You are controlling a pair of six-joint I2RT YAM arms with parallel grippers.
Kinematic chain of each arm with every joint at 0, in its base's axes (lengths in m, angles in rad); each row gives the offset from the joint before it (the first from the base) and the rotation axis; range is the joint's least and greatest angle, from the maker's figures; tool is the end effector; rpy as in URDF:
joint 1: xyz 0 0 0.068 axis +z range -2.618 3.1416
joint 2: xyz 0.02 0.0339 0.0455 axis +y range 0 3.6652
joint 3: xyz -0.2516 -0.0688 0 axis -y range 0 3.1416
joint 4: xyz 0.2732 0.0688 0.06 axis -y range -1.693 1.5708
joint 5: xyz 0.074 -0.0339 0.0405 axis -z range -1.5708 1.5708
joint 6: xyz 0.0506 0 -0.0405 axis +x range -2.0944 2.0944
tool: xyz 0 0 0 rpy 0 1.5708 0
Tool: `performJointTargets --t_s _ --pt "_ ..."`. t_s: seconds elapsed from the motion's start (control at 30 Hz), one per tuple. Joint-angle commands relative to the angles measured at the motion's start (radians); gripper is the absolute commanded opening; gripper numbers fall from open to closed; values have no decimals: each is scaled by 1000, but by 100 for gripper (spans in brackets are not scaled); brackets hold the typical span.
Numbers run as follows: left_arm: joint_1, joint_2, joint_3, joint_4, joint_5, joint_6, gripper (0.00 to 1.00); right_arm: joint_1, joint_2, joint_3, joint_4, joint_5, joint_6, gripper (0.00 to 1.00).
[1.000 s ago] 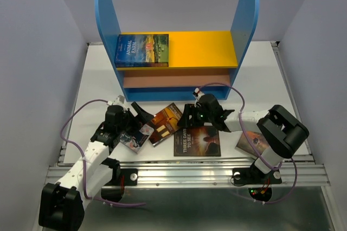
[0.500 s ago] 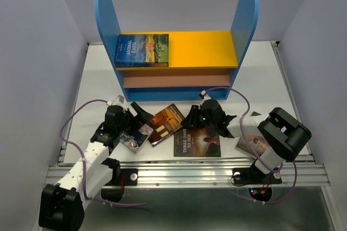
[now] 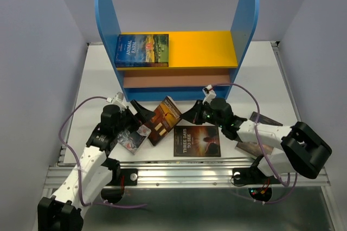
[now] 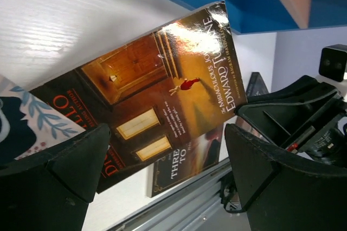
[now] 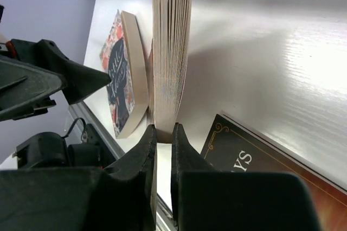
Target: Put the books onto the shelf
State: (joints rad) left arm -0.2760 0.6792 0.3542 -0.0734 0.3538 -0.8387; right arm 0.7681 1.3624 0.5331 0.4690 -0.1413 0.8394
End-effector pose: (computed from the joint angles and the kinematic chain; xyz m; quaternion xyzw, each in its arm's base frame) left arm 0.2014 -0.0753 0.1940 -0.1342 0.8148 -0.4125 0.3846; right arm 0.2201 0.2225 0.1550 -0.0109 0.8212 0.4489 0.3521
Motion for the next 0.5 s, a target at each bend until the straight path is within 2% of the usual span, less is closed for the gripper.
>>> performJointTargets --t_s 0.0,0.1,0.2,0.27,0.3,0.37,0.4,0.47 --pt "-35 -49 52 21 48 -48 99 8 -39 -4 51 29 44 1" --pt "-103 -95 72 20 -21 -17 99 8 -46 -1 40 29 62 1" --pt "-239 -78 112 15 -67 56 99 8 -48 14 20 19 72 1" --pt "-375 -17 167 -29 -148 116 99 8 -52 48 -62 28 81 1" --pt "-470 43 195 -60 -271 125 99 8 -58 60 -88 40 81 1" --pt "-546 110 276 -124 -405 159 99 8 -65 87 -151 48 92 1" --pt "-577 176 308 -209 -517 167 99 8 -66 94 -171 57 96 1" --pt "-646 227 373 -279 -619 168 99 8 -74 108 -217 55 116 1"
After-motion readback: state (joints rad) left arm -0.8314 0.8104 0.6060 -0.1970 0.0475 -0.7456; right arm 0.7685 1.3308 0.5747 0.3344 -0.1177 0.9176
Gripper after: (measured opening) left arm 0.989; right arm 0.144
